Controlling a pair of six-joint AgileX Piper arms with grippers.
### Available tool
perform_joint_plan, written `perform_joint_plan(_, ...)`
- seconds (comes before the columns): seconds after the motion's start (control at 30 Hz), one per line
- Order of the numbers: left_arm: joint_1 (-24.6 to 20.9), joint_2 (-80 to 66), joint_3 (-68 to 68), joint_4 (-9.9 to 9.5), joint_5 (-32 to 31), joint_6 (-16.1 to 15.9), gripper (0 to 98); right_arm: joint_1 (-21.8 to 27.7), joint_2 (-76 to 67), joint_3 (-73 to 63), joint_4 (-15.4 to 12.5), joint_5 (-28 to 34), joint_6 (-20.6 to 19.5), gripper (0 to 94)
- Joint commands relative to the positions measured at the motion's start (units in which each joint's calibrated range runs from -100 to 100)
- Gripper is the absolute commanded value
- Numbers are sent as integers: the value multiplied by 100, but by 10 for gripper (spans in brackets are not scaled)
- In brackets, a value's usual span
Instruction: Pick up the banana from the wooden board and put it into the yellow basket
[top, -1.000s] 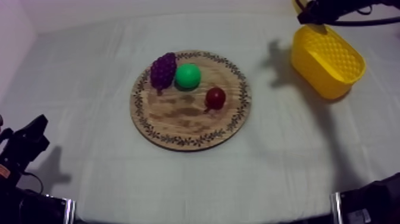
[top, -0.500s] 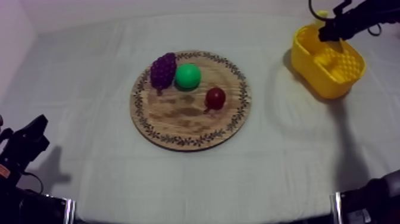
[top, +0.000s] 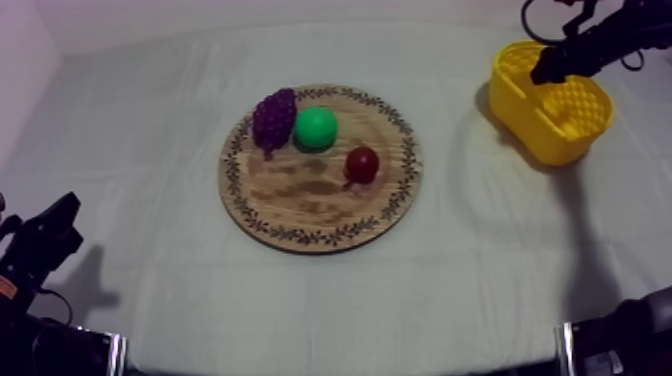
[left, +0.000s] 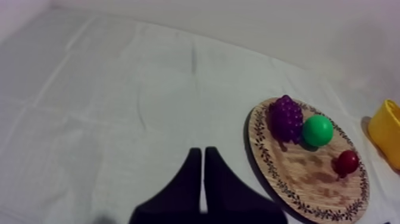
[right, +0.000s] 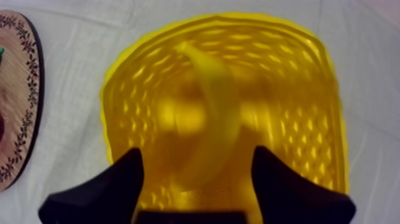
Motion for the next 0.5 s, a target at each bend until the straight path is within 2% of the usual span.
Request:
perform_joint_plan(0.0,0,0,-3,-3,-1,2,1,15,-138,52,-24,75,9,574)
perform_joint_plan(0.3,0,0,-3,-3,-1,1,1,-31,-1233,500,-222,267,-11,497)
perform_joint_plan(0.47,0,0,-3,-3,-1,2,1,-231,-1980,950,-207,57,-94,460)
